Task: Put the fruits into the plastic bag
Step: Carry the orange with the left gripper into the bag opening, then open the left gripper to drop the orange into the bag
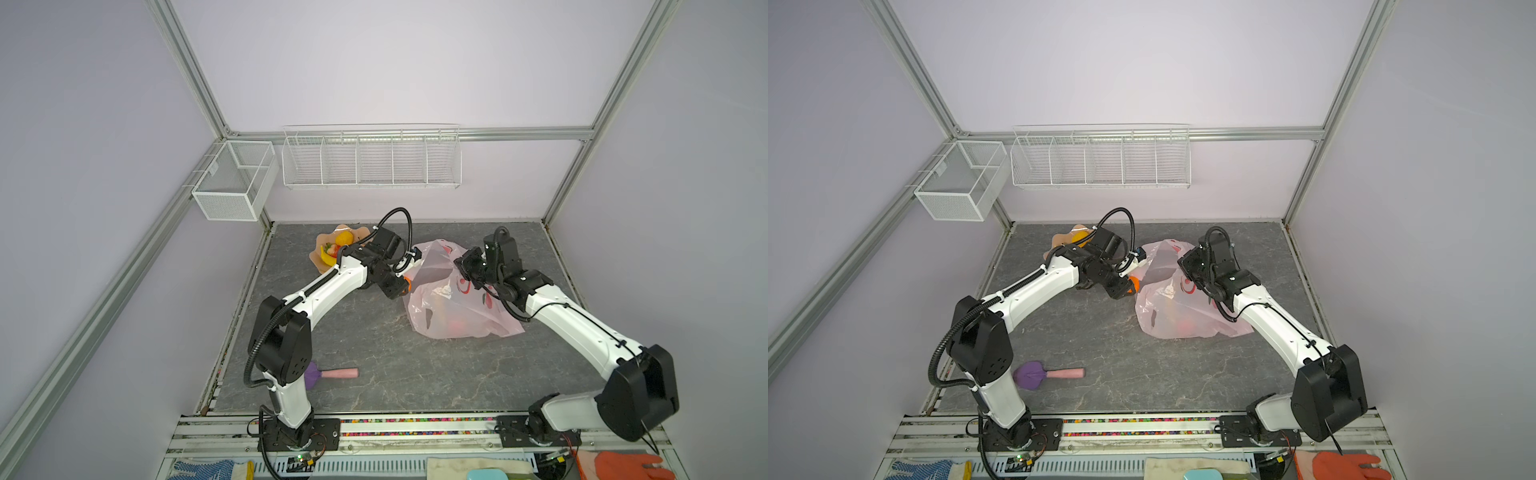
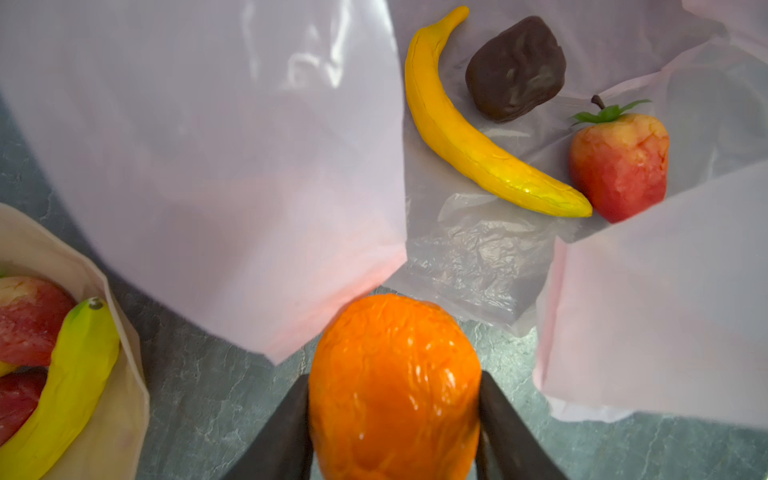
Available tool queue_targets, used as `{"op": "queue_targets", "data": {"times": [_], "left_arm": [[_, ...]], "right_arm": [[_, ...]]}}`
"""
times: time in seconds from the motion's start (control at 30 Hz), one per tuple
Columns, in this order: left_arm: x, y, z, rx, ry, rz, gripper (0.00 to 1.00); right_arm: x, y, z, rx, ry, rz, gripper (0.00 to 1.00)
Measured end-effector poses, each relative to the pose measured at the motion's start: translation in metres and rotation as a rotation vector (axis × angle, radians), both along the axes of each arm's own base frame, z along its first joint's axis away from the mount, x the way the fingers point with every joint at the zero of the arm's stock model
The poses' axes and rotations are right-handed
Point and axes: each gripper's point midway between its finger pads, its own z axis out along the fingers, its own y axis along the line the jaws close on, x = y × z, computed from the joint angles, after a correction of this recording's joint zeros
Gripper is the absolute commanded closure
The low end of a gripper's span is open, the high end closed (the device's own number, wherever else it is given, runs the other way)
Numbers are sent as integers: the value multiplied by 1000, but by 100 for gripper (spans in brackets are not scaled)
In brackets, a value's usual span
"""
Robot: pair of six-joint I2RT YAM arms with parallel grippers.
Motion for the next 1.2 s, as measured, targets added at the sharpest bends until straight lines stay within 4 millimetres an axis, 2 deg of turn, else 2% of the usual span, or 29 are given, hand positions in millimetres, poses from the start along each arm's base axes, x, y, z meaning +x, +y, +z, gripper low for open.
{"op": "queue_targets", "data": {"times": [0.27, 0.5, 0.83, 0.93, 1.2], "left_arm": [[4, -29, 2, -32, 2, -53, 76], [-1, -51, -16, -58, 70, -60, 76], [-12, -102, -32, -172, 198, 34, 75], [-12, -112, -39, -200, 246, 82, 73], [-23, -136, -44, -266, 349, 149, 57]], "right_arm": [[0, 0, 0, 0, 0, 0, 94], [0, 0, 0, 0, 0, 0, 94], [0, 0, -3, 14, 4, -9, 94], [0, 0, -6, 28, 10, -18, 94], [3, 4, -2, 69, -9, -21, 94]]}}
